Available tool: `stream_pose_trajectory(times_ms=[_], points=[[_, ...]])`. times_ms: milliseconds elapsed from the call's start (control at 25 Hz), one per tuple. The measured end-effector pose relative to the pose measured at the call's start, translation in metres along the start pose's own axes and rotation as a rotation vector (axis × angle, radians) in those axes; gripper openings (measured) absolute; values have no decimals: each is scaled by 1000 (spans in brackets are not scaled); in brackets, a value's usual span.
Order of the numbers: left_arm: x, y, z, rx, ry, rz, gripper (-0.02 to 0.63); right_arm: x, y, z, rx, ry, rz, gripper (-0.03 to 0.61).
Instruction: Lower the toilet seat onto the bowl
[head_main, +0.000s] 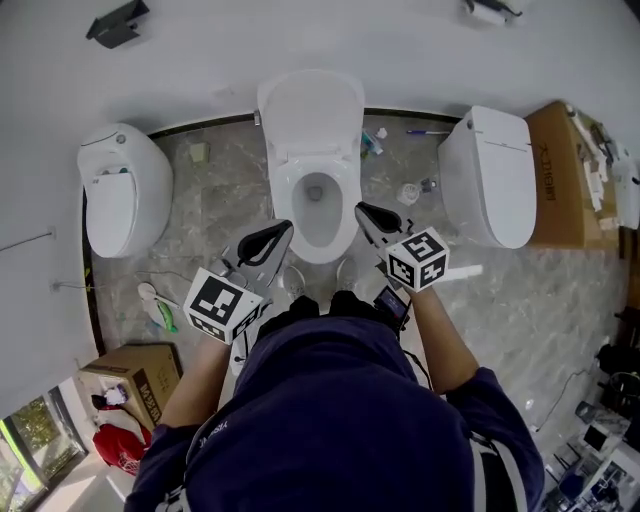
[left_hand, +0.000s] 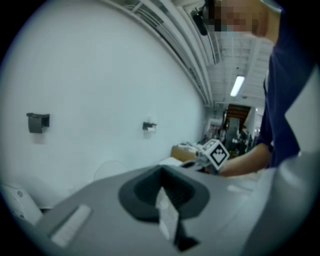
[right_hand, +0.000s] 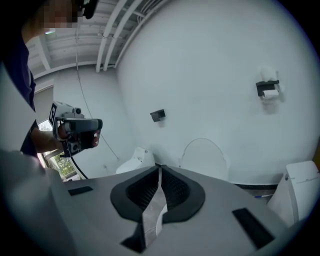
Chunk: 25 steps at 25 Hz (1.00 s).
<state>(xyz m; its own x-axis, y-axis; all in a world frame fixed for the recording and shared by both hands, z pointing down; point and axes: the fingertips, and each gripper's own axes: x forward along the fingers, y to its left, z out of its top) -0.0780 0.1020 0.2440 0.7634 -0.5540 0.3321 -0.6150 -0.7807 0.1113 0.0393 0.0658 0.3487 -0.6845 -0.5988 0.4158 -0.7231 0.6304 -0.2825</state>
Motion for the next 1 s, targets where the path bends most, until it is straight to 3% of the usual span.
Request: stream_pose_trajectory(times_ms=[200, 1000], points=[[-7, -4, 16, 40, -26, 19, 3, -22, 2, 39, -33, -86, -8, 14], [1, -15, 42, 66, -102, 46, 3, -56, 26, 91, -173, -158, 15, 8]])
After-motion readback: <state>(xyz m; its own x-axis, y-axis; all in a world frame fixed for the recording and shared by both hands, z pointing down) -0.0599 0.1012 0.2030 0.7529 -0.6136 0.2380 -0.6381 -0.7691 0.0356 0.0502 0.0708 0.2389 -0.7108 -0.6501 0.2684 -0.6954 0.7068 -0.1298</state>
